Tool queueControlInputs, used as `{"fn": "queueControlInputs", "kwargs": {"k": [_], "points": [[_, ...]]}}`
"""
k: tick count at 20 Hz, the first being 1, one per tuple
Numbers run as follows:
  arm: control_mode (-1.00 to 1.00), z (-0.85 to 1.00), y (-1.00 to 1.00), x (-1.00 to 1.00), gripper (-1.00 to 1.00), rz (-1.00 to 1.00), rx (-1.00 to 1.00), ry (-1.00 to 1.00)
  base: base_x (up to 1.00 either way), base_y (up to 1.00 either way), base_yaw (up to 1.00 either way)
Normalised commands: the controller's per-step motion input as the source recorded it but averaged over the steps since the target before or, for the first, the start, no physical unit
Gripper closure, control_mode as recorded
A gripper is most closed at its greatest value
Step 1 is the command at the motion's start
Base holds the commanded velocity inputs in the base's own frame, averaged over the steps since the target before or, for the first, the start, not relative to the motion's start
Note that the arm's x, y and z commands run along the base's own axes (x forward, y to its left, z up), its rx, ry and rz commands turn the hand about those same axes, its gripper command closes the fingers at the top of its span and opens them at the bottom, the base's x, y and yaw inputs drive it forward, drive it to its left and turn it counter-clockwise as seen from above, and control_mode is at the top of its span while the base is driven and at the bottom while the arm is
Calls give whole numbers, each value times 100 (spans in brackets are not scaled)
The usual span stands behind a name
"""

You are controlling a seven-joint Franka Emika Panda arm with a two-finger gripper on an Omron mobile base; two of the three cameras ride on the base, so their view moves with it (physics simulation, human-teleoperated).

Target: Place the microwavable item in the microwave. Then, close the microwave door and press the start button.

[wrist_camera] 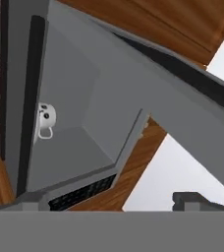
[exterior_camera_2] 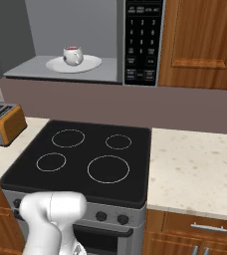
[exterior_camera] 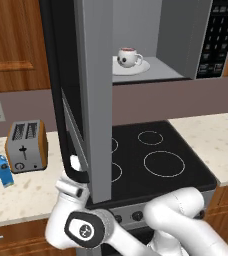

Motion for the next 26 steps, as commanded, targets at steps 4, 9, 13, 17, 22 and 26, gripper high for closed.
{"fn": "queueControlInputs", "kwargs": {"k": [4, 9, 13, 17, 22, 26], "points": [[-100, 0, 70, 0, -100, -21, -3, 12, 0, 0, 0], [-100, 27, 56, -1, -100, -23, -1, 6, 0, 0, 0], [-100, 78, 4, -14, -100, -23, 0, 1, 0, 0, 0], [-100, 83, -4, -8, -100, -20, 0, 1, 0, 0, 0], [-100, 51, -42, -19, -100, -12, 9, 0, 0, 0, 0], [-100, 29, -84, -19, -100, -3, 22, 0, 0, 0, 0]]}}
